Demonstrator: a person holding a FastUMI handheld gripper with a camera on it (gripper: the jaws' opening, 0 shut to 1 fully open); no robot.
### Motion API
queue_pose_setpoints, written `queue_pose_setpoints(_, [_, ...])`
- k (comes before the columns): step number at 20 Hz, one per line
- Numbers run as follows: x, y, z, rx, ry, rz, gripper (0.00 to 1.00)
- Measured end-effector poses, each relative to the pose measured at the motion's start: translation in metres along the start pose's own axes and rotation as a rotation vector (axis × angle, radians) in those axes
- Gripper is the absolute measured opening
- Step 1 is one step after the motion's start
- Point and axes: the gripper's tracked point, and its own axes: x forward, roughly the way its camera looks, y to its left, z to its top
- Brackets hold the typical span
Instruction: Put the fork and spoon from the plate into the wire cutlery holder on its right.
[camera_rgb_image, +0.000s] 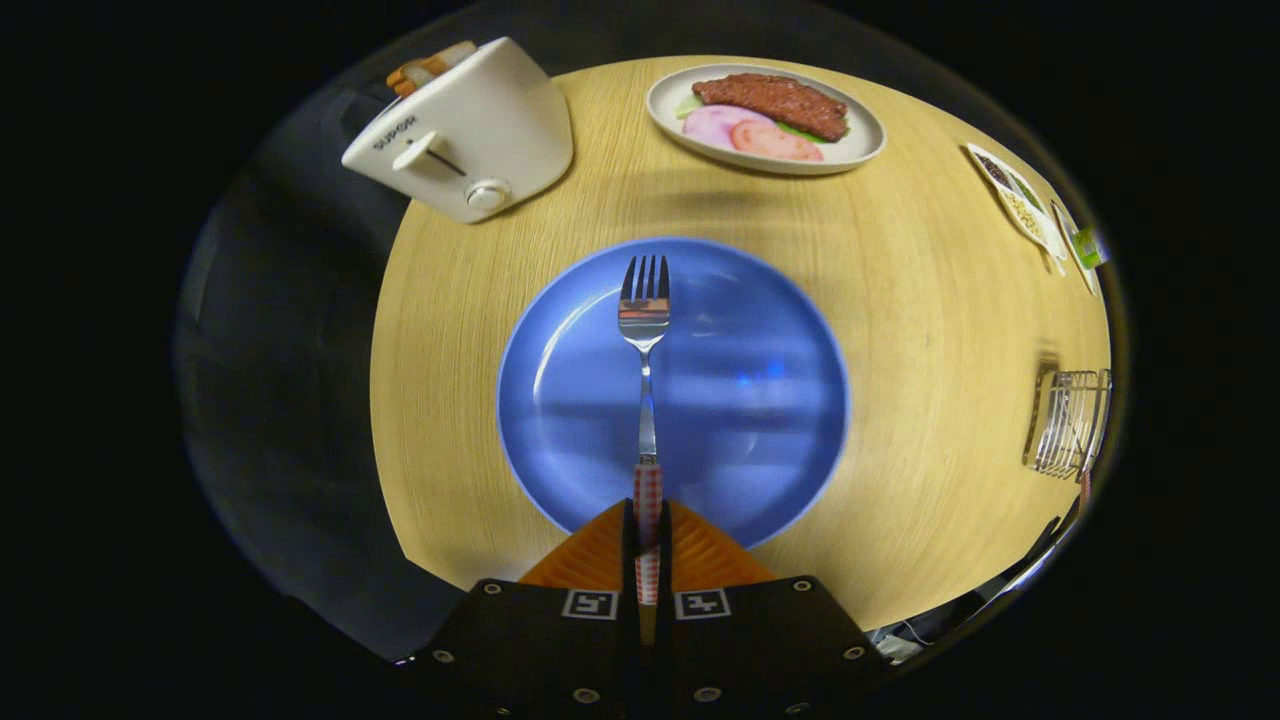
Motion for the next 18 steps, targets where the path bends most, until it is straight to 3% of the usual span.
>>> queue_pose_setpoints(10, [-0.119, -0.18, -0.014, 0.204, -0.095, -0.094, 0.06])
queue_pose_setpoints(14, [-0.159, -0.248, -0.026, 0.204, -0.114, -0.165, 0.06])
queue_pose_setpoints(18, [-0.172, -0.294, -0.044, 0.138, -0.06, -0.195, 0.06])
